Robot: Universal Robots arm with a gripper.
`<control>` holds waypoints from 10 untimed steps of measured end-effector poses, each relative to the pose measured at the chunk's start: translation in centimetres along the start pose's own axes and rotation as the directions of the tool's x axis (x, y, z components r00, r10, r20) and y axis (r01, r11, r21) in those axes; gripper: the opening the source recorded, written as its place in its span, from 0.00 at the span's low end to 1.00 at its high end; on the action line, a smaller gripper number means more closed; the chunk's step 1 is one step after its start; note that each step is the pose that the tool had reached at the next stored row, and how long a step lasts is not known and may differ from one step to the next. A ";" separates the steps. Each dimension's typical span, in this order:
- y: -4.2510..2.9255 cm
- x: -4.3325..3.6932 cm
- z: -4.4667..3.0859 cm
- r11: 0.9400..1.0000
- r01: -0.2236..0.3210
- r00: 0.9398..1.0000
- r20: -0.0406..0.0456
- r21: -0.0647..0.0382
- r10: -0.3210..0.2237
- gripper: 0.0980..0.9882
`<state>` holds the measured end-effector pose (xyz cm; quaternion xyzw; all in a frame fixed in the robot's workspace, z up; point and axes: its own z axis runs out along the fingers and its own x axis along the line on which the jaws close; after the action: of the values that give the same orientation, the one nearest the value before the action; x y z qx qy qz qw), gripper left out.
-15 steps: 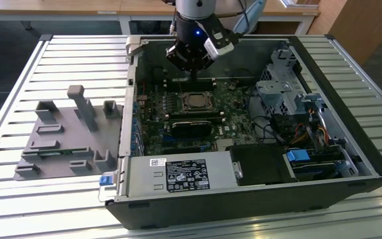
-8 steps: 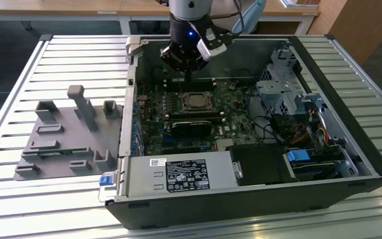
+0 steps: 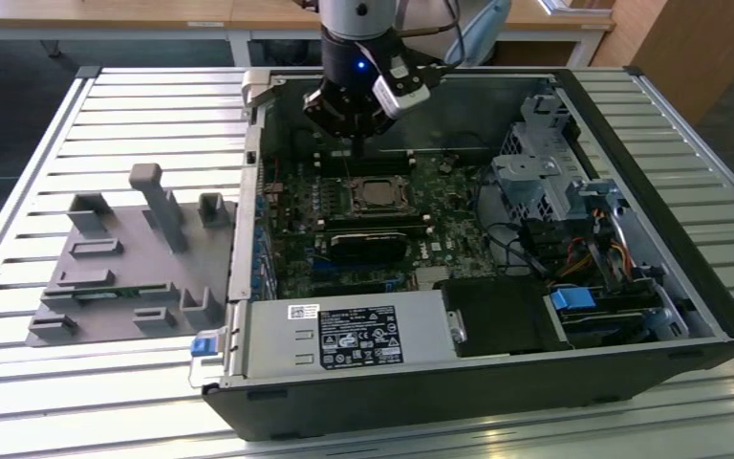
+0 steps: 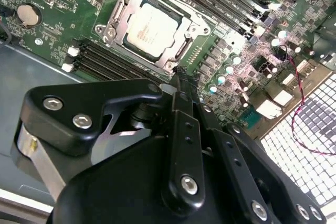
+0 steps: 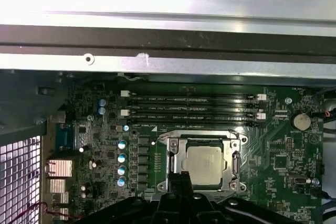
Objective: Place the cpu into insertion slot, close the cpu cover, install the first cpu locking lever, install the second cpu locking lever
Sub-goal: 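Install the first cpu locking lever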
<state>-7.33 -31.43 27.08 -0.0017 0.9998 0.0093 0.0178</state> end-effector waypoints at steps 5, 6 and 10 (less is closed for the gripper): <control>0.00 0.21 0.03 1.000 0.000 1.000 0.000 0.000 0.000 0.01; 0.00 0.30 0.03 1.000 0.000 1.000 0.000 0.000 0.000 0.01; 0.01 0.63 0.04 1.000 0.000 1.000 0.000 0.000 0.000 0.01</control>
<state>-7.96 -31.43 27.01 -0.0017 0.9998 0.0095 0.0179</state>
